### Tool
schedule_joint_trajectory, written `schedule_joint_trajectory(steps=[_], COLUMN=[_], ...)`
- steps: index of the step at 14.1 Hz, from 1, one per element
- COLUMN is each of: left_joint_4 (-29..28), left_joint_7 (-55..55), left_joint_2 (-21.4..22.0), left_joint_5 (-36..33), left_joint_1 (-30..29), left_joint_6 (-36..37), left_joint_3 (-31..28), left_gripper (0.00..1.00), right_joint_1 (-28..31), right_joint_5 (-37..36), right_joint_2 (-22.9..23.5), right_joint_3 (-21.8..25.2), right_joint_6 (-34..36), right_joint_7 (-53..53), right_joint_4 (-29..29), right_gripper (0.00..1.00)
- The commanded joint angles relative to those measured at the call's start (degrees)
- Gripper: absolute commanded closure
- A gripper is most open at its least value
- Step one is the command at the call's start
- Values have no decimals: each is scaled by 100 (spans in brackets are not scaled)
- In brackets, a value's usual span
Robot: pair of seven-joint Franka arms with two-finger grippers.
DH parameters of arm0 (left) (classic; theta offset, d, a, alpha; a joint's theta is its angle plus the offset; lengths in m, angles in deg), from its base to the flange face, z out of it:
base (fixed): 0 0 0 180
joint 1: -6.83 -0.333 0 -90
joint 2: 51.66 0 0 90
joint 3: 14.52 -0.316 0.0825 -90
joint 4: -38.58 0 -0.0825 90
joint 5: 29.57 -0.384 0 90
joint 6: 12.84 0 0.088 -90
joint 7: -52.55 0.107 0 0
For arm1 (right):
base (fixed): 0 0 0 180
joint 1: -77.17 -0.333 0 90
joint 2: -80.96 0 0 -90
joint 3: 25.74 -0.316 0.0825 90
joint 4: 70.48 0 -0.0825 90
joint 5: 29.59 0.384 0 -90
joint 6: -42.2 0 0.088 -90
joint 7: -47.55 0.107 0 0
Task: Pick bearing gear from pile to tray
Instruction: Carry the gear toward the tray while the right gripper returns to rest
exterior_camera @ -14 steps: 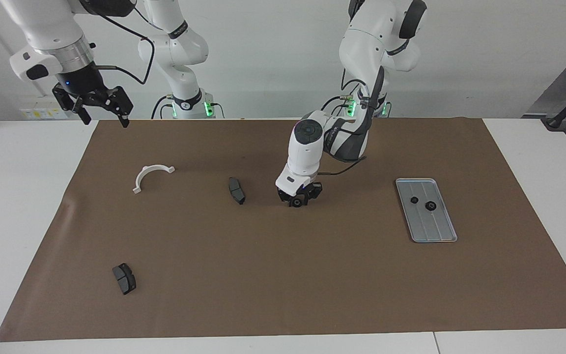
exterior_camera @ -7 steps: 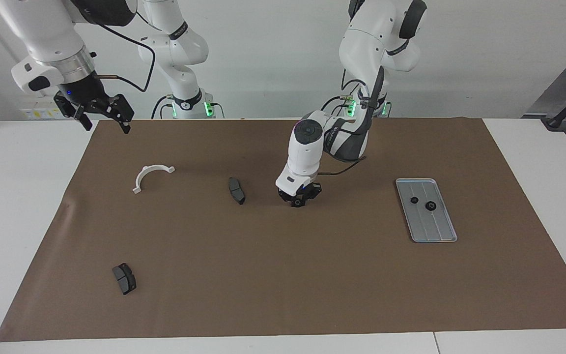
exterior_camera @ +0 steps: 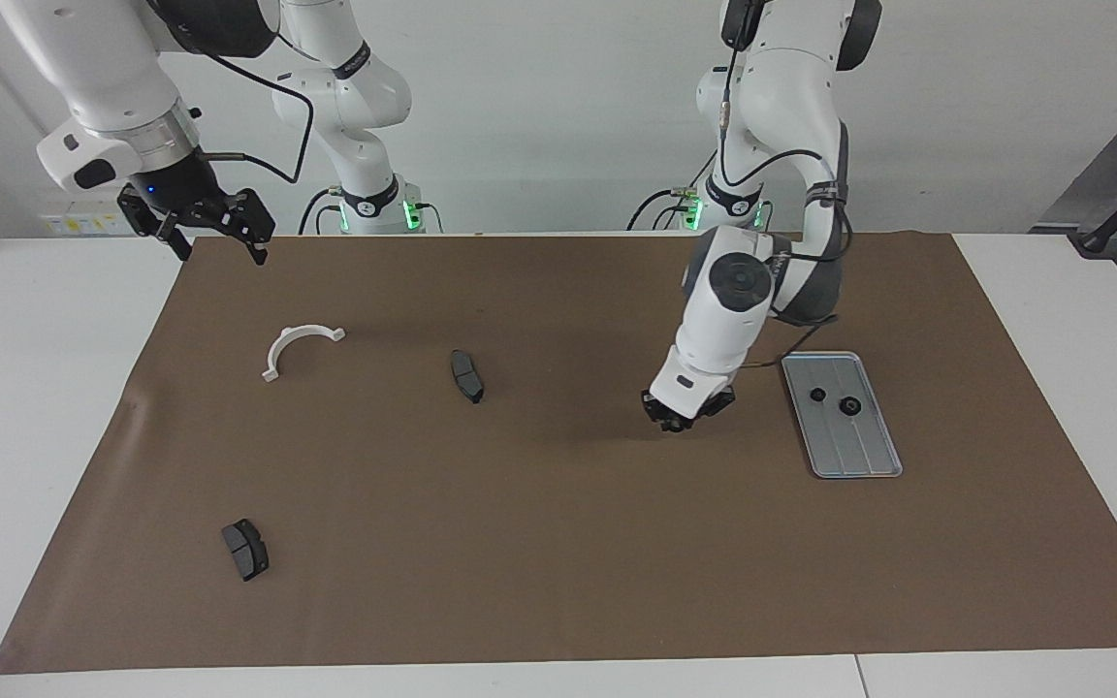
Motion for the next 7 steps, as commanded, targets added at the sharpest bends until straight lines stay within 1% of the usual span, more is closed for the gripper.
schedule_joint_trajectory(steps=[1, 5, 7], left_joint_4=[-413, -747, -966], left_joint_7=[1182, 2827, 3006], left_joint_2=[395, 509, 553], left_joint_5=[133, 133, 133], left_joint_1=[-675, -1519, -1617], left_joint_6=[197, 66, -206], left_joint_3=[38, 21, 12], left_gripper=[100, 100, 100], right_joint_1=[52, 17, 17], right_joint_5=[7, 33, 33], right_joint_2=[-77, -86, -86], right_joint_3=[2, -6, -6], right_joint_6=[33, 50, 50], right_joint_7=[-109, -127, -127], right_joint_4=[64, 46, 46], right_gripper=[0, 0, 0])
